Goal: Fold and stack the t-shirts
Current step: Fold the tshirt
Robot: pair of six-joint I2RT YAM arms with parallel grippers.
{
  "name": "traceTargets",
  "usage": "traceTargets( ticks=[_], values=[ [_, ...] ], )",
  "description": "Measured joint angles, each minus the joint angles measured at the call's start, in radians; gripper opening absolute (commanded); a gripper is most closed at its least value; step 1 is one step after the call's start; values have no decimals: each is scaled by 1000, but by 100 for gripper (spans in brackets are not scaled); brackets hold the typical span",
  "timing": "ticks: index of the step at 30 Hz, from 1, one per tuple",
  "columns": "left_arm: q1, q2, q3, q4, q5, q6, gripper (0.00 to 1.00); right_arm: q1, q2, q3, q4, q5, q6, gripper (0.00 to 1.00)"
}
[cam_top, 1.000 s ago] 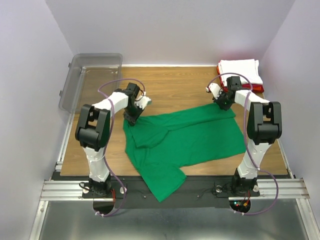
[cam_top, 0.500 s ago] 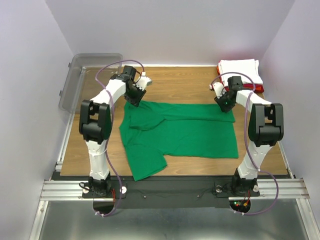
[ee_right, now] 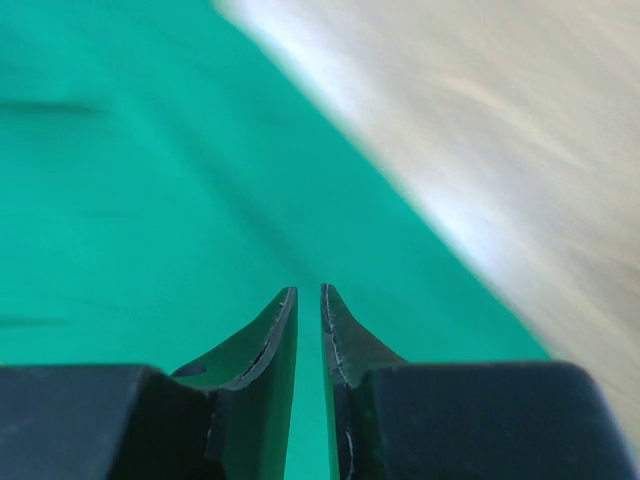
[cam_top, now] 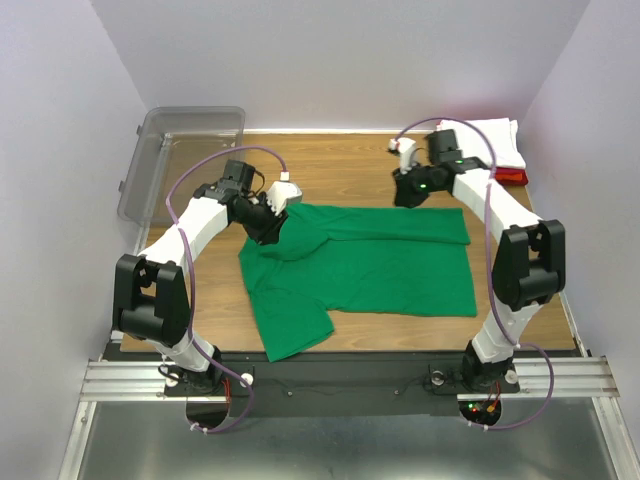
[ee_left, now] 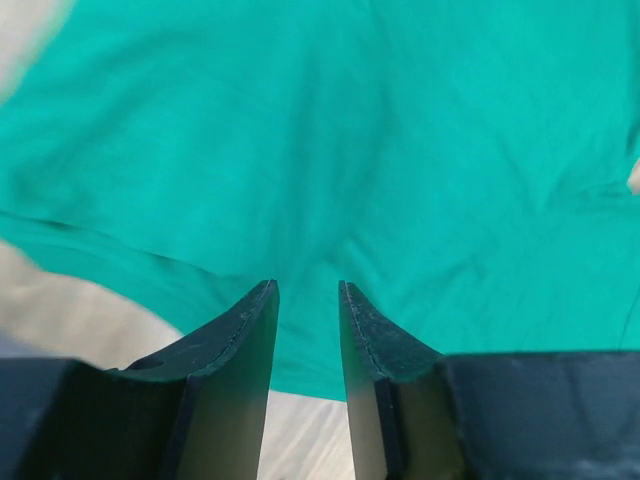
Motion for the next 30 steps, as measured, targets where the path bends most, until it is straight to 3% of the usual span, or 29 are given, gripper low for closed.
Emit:
traceTargets(
  ticks=[8, 17, 20, 22, 24, 27, 30],
  values=[
    [25, 27, -81, 18, 1, 0, 46, 206, 135, 14, 23, -183, 243, 31],
    [66, 111, -105, 15, 9, -2, 47, 315, 262, 11, 126, -243, 447, 34],
    [66, 140, -103, 19, 10, -2, 35, 338, 297, 11, 158, -252, 491, 34],
    [66, 171, -92, 17, 10, -2, 18, 349, 314, 11, 167, -255, 512, 34],
    [66, 207, -68, 6, 16, -1, 8, 354, 320, 11, 174, -256, 524, 33],
    [66, 259, -13, -21, 33, -7, 0, 359, 320, 12, 183, -257, 526, 31],
    [66, 311, 87, -52, 63, -21, 0, 359, 320, 12, 185, -243, 520, 29]
  ],
)
